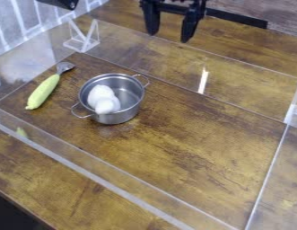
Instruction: Put the mushroom in the silver pot
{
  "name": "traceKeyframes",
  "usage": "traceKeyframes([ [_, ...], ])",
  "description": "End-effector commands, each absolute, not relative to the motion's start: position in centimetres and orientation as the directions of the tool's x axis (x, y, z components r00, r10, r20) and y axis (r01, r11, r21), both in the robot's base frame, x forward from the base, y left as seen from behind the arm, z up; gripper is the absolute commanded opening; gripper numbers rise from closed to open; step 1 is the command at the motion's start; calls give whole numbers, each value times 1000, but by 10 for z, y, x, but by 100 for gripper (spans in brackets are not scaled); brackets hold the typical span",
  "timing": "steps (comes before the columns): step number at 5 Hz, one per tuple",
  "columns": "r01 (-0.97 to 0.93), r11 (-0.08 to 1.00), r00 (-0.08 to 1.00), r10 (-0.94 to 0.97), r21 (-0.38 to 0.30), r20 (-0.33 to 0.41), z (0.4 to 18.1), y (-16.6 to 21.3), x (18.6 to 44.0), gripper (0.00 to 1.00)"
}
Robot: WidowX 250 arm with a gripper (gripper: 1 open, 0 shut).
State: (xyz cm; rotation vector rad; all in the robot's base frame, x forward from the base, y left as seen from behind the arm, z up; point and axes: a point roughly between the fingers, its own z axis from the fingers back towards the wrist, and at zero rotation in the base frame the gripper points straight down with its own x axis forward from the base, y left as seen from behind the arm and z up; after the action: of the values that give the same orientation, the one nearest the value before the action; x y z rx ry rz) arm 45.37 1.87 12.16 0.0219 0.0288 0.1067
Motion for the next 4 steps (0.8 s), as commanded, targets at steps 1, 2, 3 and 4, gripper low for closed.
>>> traceKeyframes([
  [1,-95,995,994,93,33,51,160,36,449,100],
  [2,-99,994,994,97,38,51,162,47,451,100],
  [3,-81,996,996,79,42,48,161,53,455,0],
  [4,-86,996,996,85,38,31,163,42,453,100],
])
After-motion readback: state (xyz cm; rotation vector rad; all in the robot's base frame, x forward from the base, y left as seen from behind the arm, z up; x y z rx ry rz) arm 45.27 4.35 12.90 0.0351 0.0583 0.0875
